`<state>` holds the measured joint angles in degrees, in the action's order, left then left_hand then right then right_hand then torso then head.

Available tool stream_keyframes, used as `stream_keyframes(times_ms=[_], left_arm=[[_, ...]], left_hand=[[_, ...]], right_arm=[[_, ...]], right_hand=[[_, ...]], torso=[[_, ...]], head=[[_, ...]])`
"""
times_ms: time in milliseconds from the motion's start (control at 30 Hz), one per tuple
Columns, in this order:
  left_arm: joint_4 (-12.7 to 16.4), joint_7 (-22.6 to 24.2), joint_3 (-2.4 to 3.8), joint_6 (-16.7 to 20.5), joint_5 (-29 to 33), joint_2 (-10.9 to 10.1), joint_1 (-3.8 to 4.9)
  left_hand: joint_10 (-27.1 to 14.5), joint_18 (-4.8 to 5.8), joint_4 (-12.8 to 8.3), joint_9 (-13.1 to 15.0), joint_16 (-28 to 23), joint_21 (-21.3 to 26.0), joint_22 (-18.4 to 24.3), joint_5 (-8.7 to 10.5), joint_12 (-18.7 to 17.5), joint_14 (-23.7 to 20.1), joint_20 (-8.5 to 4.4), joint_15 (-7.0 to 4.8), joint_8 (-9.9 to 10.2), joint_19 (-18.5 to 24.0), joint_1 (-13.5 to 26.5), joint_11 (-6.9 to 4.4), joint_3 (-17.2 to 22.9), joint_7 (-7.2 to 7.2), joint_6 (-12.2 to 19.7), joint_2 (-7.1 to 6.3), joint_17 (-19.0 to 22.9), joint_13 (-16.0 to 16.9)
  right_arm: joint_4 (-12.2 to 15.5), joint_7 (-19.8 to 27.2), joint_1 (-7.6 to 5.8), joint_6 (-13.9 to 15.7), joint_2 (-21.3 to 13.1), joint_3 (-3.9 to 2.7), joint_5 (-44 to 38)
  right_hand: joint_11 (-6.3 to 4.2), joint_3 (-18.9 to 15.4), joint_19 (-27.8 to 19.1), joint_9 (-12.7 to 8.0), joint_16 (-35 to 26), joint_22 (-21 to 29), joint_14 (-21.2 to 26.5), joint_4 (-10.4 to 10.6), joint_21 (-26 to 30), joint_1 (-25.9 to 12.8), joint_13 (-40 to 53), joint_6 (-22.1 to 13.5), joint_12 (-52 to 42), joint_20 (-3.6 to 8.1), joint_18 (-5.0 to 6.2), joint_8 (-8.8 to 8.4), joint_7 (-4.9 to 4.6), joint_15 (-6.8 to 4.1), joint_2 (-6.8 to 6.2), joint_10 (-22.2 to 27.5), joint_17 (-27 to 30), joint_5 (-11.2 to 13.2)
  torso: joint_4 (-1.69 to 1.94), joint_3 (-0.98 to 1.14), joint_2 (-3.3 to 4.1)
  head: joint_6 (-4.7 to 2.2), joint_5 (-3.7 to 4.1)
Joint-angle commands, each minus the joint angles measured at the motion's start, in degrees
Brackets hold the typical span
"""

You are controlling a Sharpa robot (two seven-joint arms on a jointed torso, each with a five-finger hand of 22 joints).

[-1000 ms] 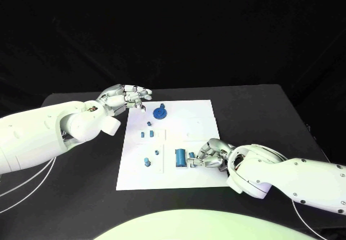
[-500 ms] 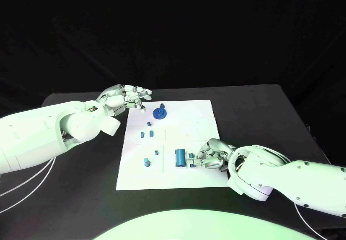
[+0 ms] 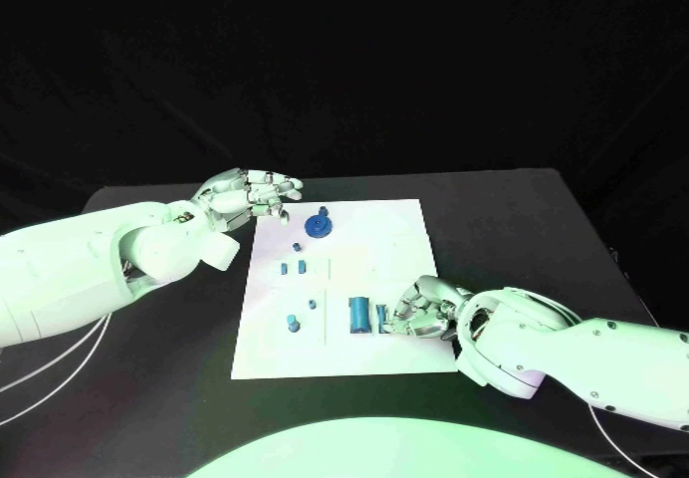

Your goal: Assemble the parts on the task board

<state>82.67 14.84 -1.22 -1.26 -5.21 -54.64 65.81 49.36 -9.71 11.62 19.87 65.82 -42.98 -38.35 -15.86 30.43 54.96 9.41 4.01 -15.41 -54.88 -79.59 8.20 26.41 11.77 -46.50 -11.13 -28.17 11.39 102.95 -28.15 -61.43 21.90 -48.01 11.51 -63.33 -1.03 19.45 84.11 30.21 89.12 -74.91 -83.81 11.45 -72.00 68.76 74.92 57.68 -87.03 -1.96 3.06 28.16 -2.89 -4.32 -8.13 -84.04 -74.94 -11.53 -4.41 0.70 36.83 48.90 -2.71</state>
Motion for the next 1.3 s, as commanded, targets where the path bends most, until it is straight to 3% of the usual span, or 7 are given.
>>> stream_keyframes(times_ms=[33,300,867,1100,1300], left_arm=[[0.1,0.4,0.03,-0.9,0.0,0.1,-0.01],[0.1,0.4,0.03,-1.0,0.0,0.2,-0.02],[0.1,0.4,0.03,-1.0,0.0,0.2,-0.02],[0.1,0.4,0.03,-1.0,0.0,0.2,-0.03],[0.0,0.5,0.03,-1.0,0.0,0.3,-0.13]], left_hand=[[-0.4,-0.80,0.3,-0.1,-0.1,0.4,0.2,-0.22,0.4,-0.3,0.01,0.10,-0.3,-0.6,0.1,-0.07,0.0,-0.04,0.4,0.12,0.0,-0.1],[-0.4,-0.80,0.3,-0.1,-0.1,0.4,0.2,-0.22,0.4,-0.3,0.01,0.10,-0.3,-0.6,0.1,-0.07,0.0,-0.04,0.4,0.12,0.0,-0.1],[-0.4,-0.80,0.3,-0.1,-0.1,0.4,0.2,-0.22,0.4,-0.3,0.01,0.10,-0.3,-0.6,0.1,-0.07,0.0,-0.04,0.4,0.12,0.0,-0.1],[-0.4,-0.80,0.3,-0.1,-0.1,0.4,0.2,-0.22,0.4,-0.3,0.01,0.10,-0.3,-0.6,0.1,-0.07,0.0,-0.04,0.4,0.12,0.0,-0.1],[-0.4,-0.80,0.3,-0.1,-0.1,0.4,0.2,-0.22,0.4,-0.3,0.01,0.10,-0.3,-0.6,0.1,-0.07,0.0,-0.04,0.4,0.12,0.0,-0.1]], right_arm=[[-0.3,0.4,0.07,-1.4,0.0,0.01,-1.2],[-1.3,0.2,0.10,-1.6,0.8,0.01,-1.7],[-1.7,0.3,0.37,-1.8,2.0,0.01,-1.1],[-1.0,0.8,0.28,0.4,1.1,-0.03,-1.2],[-0.2,5.7,-0.36,4.5,-0.1,-0.21,1.6]], right_hand=[[-0.19,0.9,1.0,-0.1,-0.4,-9.2,-5.4,-0.5,0.4,1.0,12.6,-0.3,0.3,0.38,0.26,-0.32,-0.03,-0.37,-0.55,-4.1,-10.9,-0.1],[-0.20,1.4,1.1,-0.1,-0.3,-9.3,-5.4,-0.7,0.3,1.3,12.6,-0.1,0.2,0.38,0.23,-0.31,-0.03,-0.37,-0.83,-4.1,-11.0,-0.1],[-0.05,1.9,1.1,-0.2,-0.4,-9.4,-5.4,0.8,0.4,-0.7,12.6,0.1,0.2,0.31,0.23,-0.30,-0.19,-0.26,-1.04,-4.1,-10.9,0.0],[-0.02,1.9,1.1,-0.2,-0.4,-9.4,-5.4,1.3,0.4,-1.4,12.6,0.2,0.2,0.29,0.23,-0.29,-0.23,-0.23,-1.17,-4.1,-10.8,0.0],[0.24,0.8,0.7,-0.1,-0.7,-9.0,-5.2,3.2,2.0,-3.5,12.1,-0.2,0.9,0.14,0.48,-0.40,-0.53,-0.04,-2.73,-3.7,-10.0,0.1]], torso=[[-0.03,-0.02,-0.05],[0.04,0.00,0.00],[0.00,-0.07,0.01],[0.02,-0.03,-0.05],[-0.15,-0.21,-0.39]], head=[[-0.09,-0.05],[-0.13,-0.04],[-0.08,-0.01],[-0.24,-0.20],[-0.68,-0.26]])
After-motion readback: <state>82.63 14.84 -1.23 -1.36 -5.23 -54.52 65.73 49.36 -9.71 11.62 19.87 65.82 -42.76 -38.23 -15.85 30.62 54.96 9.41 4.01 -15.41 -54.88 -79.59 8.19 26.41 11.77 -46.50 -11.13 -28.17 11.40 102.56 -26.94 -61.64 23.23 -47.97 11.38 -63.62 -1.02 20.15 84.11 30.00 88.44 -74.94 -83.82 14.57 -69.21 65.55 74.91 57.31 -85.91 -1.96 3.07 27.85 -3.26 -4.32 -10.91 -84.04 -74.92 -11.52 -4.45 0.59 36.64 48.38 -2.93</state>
